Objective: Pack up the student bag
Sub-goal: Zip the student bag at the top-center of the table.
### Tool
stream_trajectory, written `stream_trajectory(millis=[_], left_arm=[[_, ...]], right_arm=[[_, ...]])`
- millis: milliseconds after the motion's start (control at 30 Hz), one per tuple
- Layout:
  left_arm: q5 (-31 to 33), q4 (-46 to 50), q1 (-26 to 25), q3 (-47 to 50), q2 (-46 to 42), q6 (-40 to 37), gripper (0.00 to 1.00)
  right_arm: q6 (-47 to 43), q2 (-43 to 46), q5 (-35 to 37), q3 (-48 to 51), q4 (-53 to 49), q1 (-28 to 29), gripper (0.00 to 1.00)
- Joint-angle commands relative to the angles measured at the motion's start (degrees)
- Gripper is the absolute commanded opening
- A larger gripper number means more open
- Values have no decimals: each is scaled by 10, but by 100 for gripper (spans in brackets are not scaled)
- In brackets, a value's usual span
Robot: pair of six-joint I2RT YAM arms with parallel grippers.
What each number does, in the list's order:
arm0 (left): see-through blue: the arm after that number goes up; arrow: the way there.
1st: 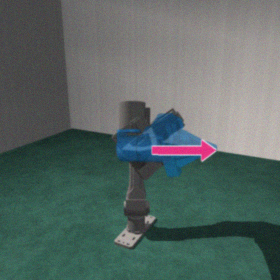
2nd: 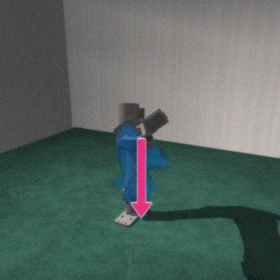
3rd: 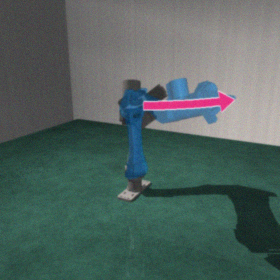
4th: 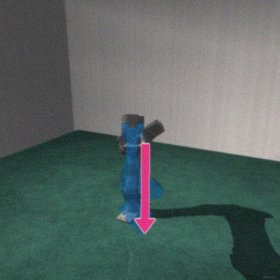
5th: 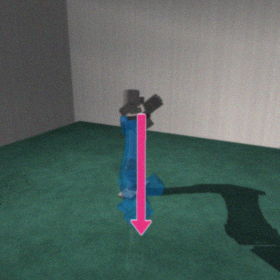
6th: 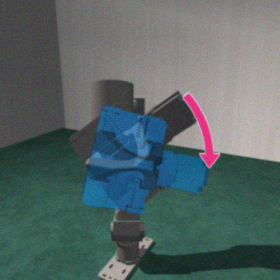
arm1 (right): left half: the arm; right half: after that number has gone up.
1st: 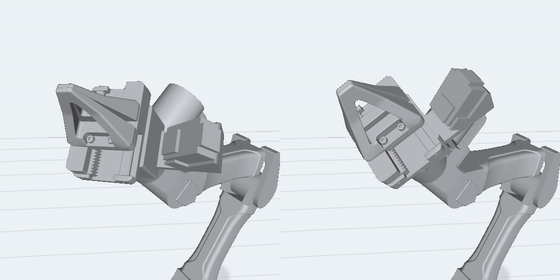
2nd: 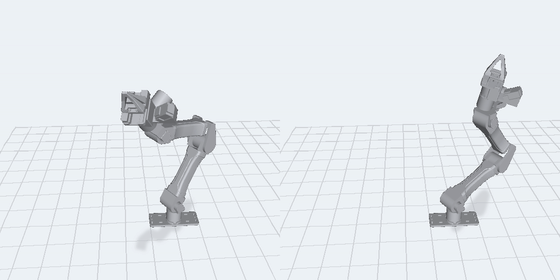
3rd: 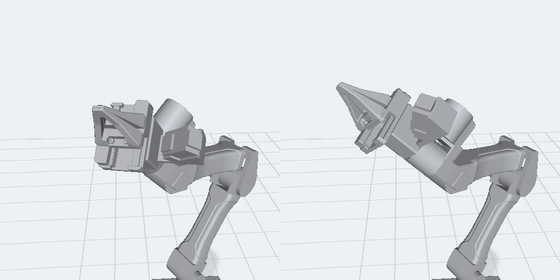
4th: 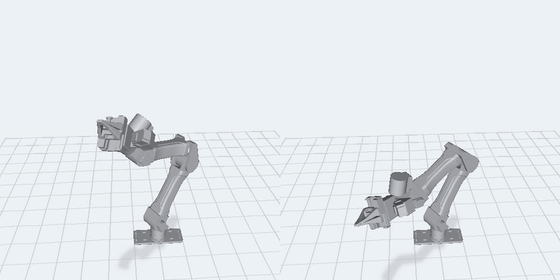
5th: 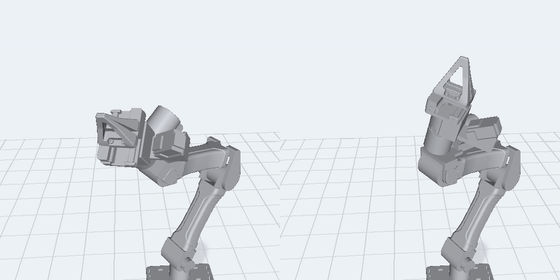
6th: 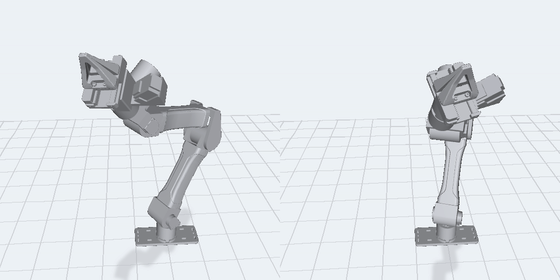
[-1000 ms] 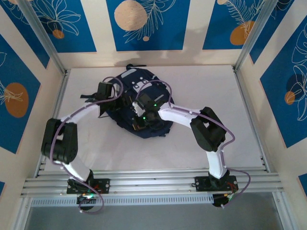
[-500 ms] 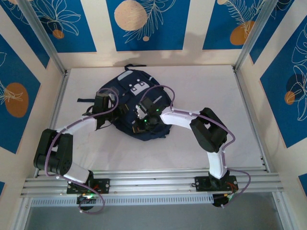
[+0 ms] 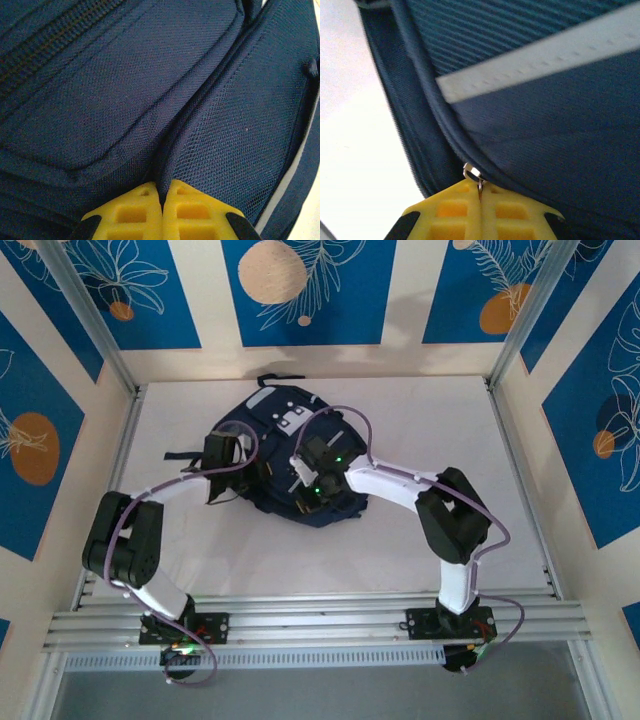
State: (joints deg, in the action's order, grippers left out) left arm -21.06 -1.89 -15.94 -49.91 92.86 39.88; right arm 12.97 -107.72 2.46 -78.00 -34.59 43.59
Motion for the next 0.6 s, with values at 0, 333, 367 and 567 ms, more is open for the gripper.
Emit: stream_trajectory(millis=[0,333,367,567], left_arm=[[39,75,18,-4,20,-50,0],[36,99,21,-8,19,-75,0],[35,101,21,-9,19,-76,0],[37,100,31,-31,36,-77,0]], right_arm=[[-58,20,48,-6,-115,-46,0],[-115,-18,140,-66,-107,-123,0],[-116,-23,146,-71,-104,-131,0],[-127,-24,100,-42,-97,-121,0]])
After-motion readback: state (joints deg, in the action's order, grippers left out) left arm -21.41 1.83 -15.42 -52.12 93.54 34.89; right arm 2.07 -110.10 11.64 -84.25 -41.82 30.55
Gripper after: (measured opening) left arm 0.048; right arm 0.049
